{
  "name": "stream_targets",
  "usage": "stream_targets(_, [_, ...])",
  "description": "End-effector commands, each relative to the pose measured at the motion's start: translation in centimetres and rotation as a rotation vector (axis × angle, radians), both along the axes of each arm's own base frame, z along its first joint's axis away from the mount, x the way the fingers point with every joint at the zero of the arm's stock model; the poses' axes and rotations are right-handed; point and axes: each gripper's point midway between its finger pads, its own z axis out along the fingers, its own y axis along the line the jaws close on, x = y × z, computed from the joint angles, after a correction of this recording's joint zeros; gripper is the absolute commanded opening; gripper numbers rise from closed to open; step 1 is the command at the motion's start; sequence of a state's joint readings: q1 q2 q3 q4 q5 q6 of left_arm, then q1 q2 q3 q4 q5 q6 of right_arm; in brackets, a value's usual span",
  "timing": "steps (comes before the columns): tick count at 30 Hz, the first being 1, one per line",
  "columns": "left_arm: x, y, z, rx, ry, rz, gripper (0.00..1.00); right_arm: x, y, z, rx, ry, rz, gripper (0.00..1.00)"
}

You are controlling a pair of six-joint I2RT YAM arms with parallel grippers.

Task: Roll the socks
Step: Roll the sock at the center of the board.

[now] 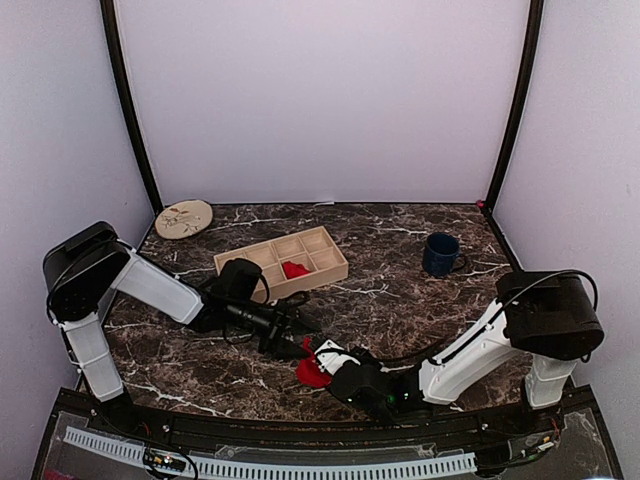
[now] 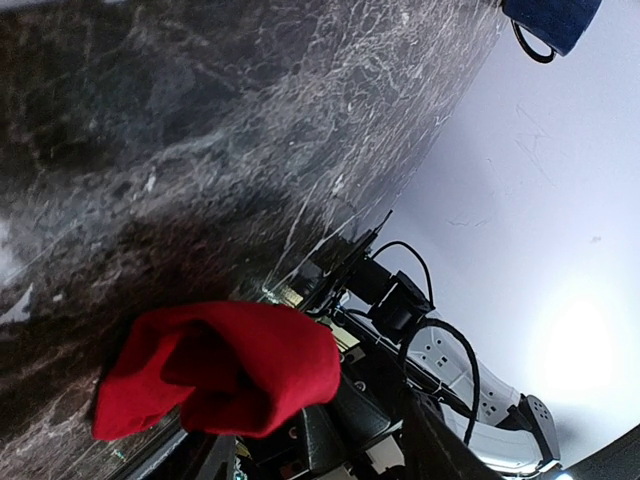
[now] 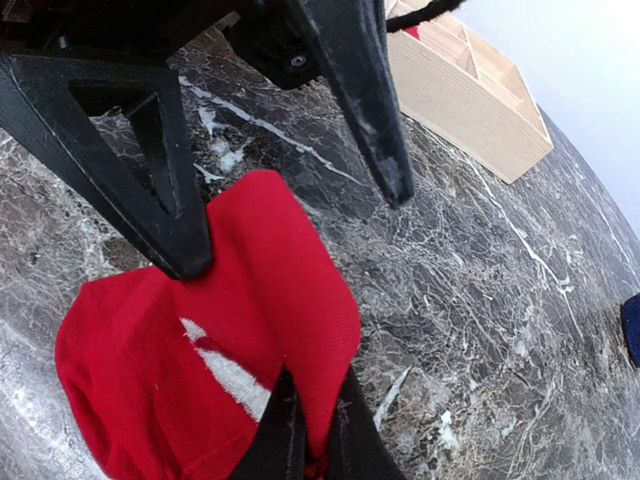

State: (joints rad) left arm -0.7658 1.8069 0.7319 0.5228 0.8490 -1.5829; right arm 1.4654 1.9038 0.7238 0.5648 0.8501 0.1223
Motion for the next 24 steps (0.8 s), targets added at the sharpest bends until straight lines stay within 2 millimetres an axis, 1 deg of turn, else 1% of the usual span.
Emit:
stream_targets(1, [-0.1, -0.1, 0.0, -0.014, 0.009, -0.017, 0.6, -0.2, 1.2, 1.1, 0.051, -0.024, 0.004, 0.0])
stream_targets(6, [0.3, -0.4, -0.5, -0.009, 0.012, -0.015, 0.58, -0.5, 1.3, 0.9, 0.058, -0.011, 0.018, 0.0])
stream_targets(11, [0.5, -0.7, -1.2, -0.008, 0.02, -0.016, 0.5, -0.6, 1.4, 0.9, 0.071, -0.002, 0.026, 0.0])
stream_targets(16, [0.6, -0.8, -1.7, -0.012, 0.031, -0.008, 0.37, -0.8, 1.4, 0.8, 0.074, 0.005, 0.035, 0.0])
stream_targets(18, [0.6, -0.8, -1.8, -0.015, 0.033, -0.008, 0.29, -0.8, 1.4, 0.7, 0.075, 0.01, 0.036, 0.0])
stream_targets(20, [0.7, -0.9, -1.8, -0.019, 0.032, -0.006, 0.24, -0.9, 1.3, 0.5, 0.073, 0.015, 0.035, 0.0])
stream_targets(24, [0.7, -0.9, -1.8, -0.021, 0.026, -0.002, 0.1, -1.0, 1.0, 0.2, 0.081, 0.038, 0.029, 0.0])
